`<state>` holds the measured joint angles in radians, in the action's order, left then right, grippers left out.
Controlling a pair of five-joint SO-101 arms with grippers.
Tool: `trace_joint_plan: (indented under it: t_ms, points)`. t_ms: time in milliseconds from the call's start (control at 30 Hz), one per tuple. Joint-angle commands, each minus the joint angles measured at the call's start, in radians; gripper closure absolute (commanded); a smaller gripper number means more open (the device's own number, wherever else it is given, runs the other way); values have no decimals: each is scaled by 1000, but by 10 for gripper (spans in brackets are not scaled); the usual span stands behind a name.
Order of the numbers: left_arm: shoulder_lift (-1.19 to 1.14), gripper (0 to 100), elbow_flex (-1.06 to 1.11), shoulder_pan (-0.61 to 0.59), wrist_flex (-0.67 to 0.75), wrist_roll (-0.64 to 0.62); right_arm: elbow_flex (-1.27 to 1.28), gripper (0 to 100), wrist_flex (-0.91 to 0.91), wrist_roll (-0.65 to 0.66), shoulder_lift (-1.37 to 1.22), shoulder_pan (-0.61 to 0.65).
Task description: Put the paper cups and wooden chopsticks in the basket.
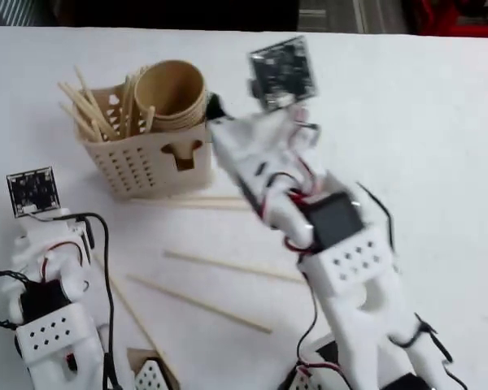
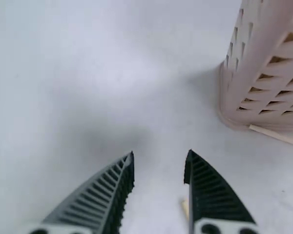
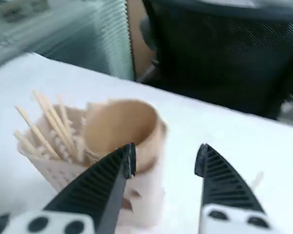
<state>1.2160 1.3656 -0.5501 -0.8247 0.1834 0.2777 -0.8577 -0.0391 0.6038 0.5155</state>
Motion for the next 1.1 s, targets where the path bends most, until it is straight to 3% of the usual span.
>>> trace_joint_plan:
  t_ms: [0, 133, 267, 633, 1067]
  points:
    - [10, 823, -6, -7, 26, -3, -48, 801, -113, -6, 38, -101]
    - [10, 823, -6, -7, 23, -2, -40, 801, -136, -12, -54, -197]
    - [10, 823, -6, -7, 23, -2, -41, 801, -113, -83, -240, -214]
    - [10, 823, 11, -38, 37, -2, -57, 803, 248, -126, -736, -222]
    - [10, 823, 14, -38, 46, -2, -235, 804, 203, -127, -1018, -266]
